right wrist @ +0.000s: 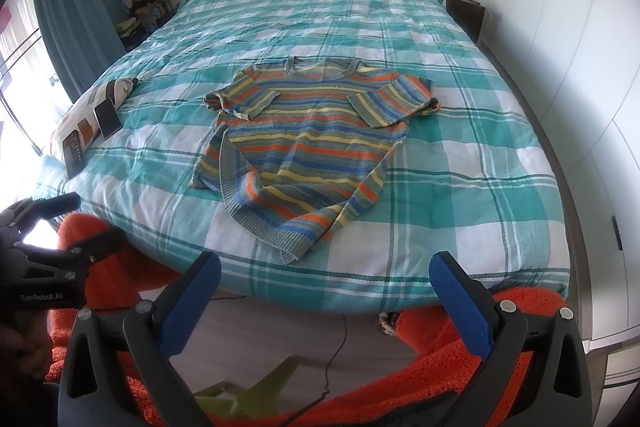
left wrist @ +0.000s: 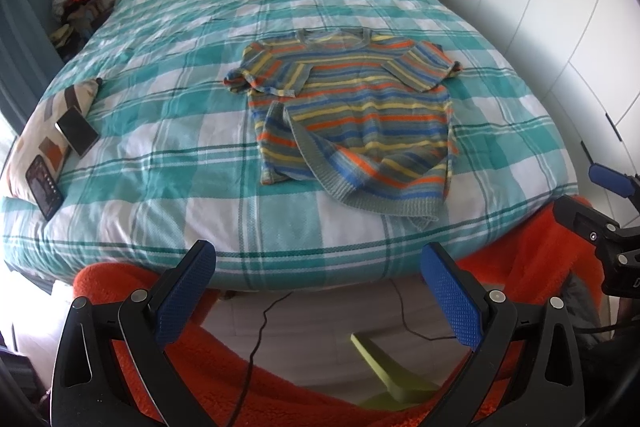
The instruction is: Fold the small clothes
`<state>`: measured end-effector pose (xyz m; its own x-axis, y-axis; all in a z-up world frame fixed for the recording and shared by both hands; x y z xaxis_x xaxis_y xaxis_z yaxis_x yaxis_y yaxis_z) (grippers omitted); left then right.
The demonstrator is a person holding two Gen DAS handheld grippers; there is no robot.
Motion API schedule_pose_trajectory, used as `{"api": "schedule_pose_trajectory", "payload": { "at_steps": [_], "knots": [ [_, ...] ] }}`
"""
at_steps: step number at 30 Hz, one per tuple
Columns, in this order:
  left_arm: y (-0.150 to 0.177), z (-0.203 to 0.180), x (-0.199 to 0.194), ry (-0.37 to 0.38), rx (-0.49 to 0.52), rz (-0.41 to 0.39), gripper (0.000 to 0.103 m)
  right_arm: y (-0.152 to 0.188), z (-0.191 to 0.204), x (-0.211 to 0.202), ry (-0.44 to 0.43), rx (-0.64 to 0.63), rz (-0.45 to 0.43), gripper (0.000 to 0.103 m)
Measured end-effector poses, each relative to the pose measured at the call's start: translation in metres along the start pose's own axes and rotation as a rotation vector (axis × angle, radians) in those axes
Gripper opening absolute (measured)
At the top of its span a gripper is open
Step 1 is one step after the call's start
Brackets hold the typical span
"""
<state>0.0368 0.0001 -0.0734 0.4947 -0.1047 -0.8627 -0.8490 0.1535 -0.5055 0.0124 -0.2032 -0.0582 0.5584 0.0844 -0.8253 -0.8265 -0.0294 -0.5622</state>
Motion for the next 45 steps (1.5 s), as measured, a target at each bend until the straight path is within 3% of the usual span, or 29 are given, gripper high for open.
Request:
{"api": "schedule_pose_trajectory", "payload": {
  "at_steps": [40,42,45],
  "knots": [
    [0.003,0.008,0.017,-0.007,-0.004,0.055,0.102,0.005,-0.011,0.019,-0.04,0.031,0.013,0.103],
    [0.002,0.025,0.021,-0.024,-0.044,0.052,0.102,-0.001,-0.023,0.022,-0.029,0.02,-0.036,0.103],
    [0.005,0.059,0.03,-0.068,-0.129,0.073,0.102,0.002,-0.067,0.046,0.043,0.111,0.024,0.103]
  ]
}}
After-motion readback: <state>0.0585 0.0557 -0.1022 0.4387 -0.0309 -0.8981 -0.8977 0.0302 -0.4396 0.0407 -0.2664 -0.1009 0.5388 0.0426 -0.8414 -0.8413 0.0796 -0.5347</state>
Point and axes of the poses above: each gripper's, at about its wrist camera, not at the fingertips, and x roughly the way its jaws point, z to its left, y to its underside, the point moved 8 cm from there along x, roughly the way its jaws point
